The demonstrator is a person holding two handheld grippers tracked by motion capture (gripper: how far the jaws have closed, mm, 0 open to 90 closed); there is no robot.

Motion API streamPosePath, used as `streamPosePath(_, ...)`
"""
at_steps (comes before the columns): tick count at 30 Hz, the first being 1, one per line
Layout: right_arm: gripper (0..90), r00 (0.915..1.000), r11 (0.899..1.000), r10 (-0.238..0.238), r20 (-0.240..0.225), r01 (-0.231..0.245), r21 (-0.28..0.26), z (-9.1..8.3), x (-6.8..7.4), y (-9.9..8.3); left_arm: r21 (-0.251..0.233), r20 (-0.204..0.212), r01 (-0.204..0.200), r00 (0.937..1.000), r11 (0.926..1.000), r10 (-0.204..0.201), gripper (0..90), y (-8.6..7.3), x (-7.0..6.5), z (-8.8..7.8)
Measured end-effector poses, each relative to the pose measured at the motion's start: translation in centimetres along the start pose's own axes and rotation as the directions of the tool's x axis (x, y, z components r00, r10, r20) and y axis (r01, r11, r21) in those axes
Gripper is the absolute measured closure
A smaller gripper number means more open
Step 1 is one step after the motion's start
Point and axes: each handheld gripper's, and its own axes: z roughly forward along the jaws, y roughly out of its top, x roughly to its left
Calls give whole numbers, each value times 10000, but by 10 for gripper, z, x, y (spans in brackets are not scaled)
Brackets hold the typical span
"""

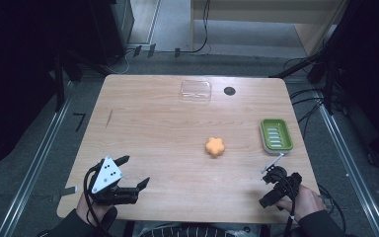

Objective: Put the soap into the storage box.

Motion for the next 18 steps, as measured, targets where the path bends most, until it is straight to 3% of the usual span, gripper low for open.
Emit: streamPosePath(18,0,9984,9984,-557,-85,557,-66,0,8,11,120,-130,101,9999,9999,-99,136,-1,0,-3)
